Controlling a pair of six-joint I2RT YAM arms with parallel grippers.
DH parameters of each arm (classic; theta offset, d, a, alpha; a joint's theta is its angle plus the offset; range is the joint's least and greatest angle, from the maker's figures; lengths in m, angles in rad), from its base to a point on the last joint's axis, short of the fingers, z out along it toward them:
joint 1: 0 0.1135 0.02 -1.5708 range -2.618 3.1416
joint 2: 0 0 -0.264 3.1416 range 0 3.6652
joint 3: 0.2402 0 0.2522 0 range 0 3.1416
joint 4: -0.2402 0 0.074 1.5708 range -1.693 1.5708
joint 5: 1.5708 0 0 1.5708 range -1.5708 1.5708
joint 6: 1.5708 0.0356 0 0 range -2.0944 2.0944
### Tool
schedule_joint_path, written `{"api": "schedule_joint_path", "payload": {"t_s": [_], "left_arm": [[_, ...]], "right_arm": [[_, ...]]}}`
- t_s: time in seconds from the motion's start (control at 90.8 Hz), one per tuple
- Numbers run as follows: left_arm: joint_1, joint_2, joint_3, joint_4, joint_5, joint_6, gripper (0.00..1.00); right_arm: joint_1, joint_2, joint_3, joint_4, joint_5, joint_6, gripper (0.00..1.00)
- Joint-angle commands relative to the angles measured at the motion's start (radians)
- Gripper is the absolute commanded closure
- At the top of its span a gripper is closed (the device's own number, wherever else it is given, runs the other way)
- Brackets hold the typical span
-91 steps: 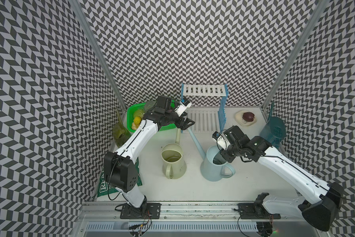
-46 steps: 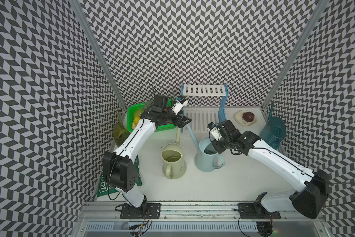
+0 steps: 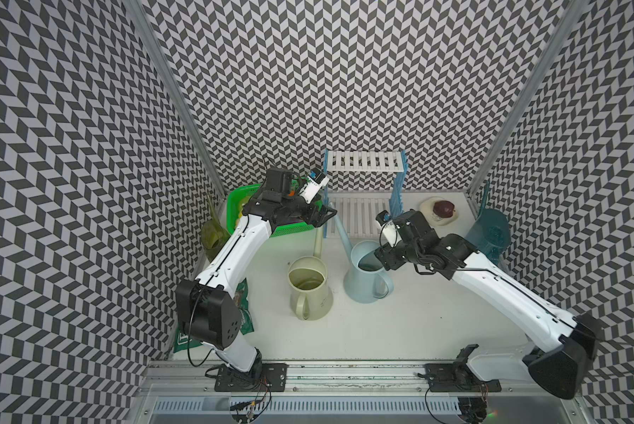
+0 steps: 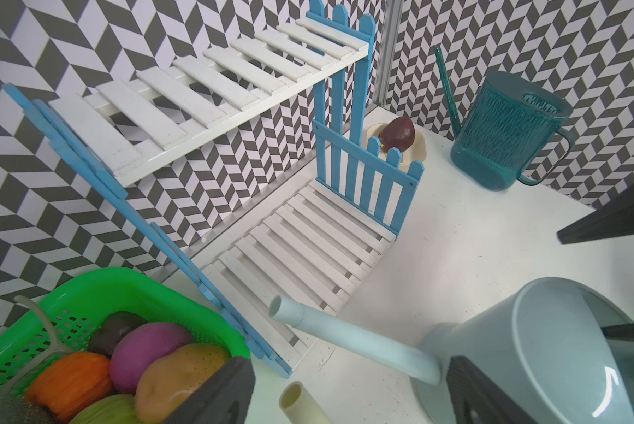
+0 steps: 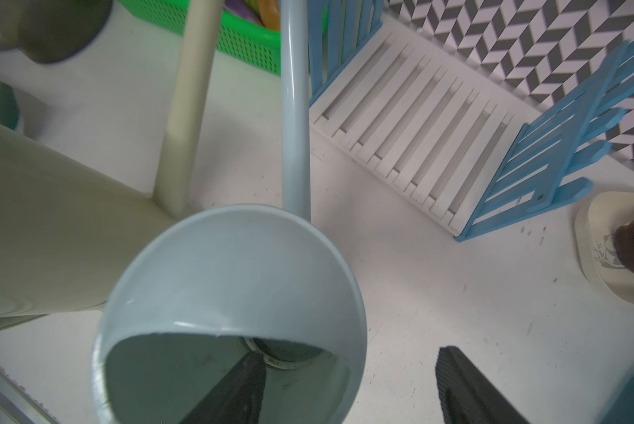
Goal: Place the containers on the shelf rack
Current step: 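Pick up a container from the center of the board.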
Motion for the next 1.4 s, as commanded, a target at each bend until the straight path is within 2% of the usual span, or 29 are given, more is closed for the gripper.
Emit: {"api": "schedule_joint_path", "payload": {"t_s": [0.0,0.187,0.275,0.386,0.529,0.705,0.969,1.08,1.388], "left_arm": [[0.004,-0.032,-0.016,0.031,-0.002,-0.004,0.11],[0.011,-0.041,-0.025,0.027,0.002,-0.001,0.10],[0.017,-0.048,-0.037,0.039,0.009,-0.010,0.10],[0.019,-0.049,-0.040,0.051,0.014,-0.021,0.10],[0.020,-0.048,-0.037,0.050,0.021,-0.023,0.08],[0.027,-0.056,-0.037,0.026,0.055,0.015,0.06],[0.028,-0.063,-0.047,-0.020,0.132,0.083,0.05],[0.028,-0.062,-0.049,-0.027,0.138,0.091,0.05],[0.028,-0.074,-0.043,-0.038,0.168,0.090,0.04]], "right_arm": [[0.004,-0.120,-0.016,0.036,-0.022,0.013,0.19],[0.015,-0.282,-0.076,-0.016,-0.113,0.035,0.16],[0.074,-0.312,-0.141,-0.063,-0.103,0.065,0.15],[0.161,-0.338,-0.189,-0.030,-0.088,0.118,0.12],[0.190,-0.309,-0.228,-0.001,-0.049,0.172,0.10],[0.202,-0.207,-0.226,-0.024,0.009,0.221,0.11],[0.203,-0.123,-0.223,-0.035,-0.005,0.268,0.14],[0.203,-0.100,-0.253,-0.011,-0.007,0.291,0.21],[0.202,-0.075,-0.305,0.094,0.026,0.320,0.51]]}}
